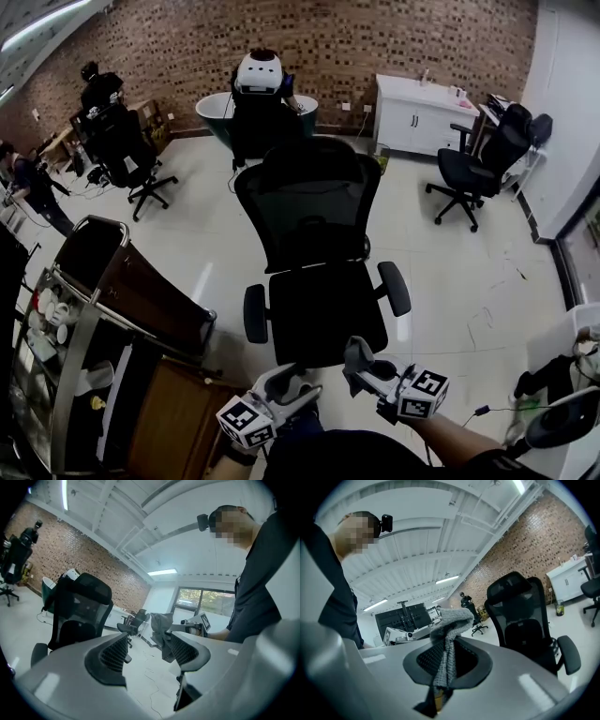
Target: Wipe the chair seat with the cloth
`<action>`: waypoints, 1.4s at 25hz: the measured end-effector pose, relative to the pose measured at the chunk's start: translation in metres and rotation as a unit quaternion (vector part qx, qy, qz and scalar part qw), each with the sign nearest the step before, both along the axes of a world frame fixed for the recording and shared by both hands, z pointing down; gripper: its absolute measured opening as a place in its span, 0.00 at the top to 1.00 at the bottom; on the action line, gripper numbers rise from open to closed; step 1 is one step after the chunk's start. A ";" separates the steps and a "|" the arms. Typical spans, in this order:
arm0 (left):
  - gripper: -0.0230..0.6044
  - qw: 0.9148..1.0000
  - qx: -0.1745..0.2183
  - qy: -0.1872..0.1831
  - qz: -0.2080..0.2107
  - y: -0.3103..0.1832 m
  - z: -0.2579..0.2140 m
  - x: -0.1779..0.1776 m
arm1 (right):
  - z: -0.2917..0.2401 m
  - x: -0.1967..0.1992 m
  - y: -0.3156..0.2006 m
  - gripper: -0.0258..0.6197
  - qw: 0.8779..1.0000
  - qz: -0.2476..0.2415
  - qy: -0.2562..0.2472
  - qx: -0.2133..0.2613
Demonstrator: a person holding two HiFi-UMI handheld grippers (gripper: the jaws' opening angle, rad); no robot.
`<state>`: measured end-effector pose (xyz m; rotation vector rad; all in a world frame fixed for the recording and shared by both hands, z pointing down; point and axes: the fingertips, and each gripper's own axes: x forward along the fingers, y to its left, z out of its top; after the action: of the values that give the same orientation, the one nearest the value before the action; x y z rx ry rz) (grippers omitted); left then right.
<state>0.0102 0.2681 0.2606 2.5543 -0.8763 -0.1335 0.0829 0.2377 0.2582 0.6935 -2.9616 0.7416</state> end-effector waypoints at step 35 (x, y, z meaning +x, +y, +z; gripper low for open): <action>0.46 0.990 -0.125 0.034 -0.048 -0.249 0.154 -0.119 | 0.230 -0.175 -0.256 0.91 0.979 -0.107 0.145 -0.097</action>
<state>-0.1086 0.0188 0.4147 2.2645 -0.9280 -0.1289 -0.0918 -0.0184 0.4878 0.4197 -2.6030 0.8174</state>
